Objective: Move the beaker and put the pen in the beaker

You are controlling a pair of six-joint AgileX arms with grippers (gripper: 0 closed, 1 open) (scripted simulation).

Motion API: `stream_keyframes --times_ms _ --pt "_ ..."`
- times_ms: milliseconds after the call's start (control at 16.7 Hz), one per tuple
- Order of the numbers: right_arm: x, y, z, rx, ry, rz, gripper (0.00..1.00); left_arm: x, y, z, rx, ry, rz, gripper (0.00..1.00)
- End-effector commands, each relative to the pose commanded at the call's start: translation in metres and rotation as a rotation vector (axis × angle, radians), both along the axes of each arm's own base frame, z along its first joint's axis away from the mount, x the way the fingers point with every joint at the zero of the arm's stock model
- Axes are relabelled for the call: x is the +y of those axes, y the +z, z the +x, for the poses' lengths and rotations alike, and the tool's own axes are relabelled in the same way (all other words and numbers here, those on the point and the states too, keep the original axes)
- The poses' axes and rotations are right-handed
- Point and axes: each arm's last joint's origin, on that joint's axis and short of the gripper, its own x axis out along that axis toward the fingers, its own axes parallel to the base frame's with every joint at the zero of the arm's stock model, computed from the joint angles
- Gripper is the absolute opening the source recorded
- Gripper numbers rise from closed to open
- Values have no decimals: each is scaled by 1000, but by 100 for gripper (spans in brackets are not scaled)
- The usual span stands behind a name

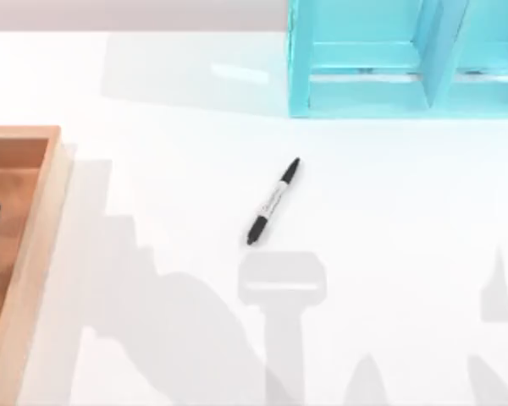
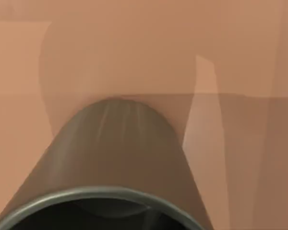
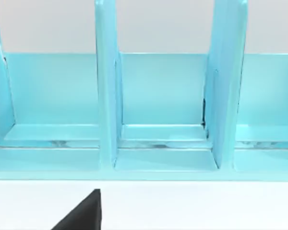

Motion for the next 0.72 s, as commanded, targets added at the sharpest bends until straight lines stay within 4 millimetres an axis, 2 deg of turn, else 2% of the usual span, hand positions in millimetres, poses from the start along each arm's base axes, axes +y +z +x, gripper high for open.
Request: stream_keyframes --times_ms 240,720 --pt "0 0 0 0 0 0 100 0 0 0 0 0 0 2" --pt "0 0 0 0 0 0 100 0 0 0 0 0 0 0"
